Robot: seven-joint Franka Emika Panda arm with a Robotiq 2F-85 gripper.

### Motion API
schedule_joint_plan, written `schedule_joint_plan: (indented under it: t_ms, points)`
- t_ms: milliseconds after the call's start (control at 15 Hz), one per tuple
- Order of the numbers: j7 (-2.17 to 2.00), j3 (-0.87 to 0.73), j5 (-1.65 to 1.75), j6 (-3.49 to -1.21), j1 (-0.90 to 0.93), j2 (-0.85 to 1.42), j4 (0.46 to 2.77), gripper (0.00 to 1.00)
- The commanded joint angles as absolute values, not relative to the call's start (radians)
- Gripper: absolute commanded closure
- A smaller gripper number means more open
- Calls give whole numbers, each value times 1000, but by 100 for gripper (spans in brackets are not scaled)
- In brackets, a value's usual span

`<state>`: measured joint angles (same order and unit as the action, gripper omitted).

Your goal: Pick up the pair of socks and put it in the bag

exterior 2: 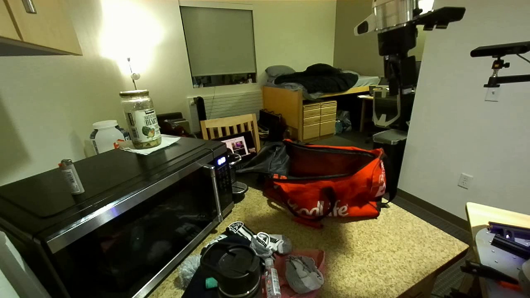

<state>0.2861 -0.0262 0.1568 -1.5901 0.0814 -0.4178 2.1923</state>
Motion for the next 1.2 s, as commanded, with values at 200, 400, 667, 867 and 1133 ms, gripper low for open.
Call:
schedule_joint_plan:
  t_ms: [200,400,667,867,1133]
  points:
    - [263,4,15,-1738,109,-285,2192,0]
    - [261,24,-53,-1790,120,-220,2192,0]
    - [262,50,-119,-1853,126,-139,2188,0]
    - [263,67,-136,-1901,124,-76,2178,0]
    - [270,77,-132,-1958,118,16,2151,0]
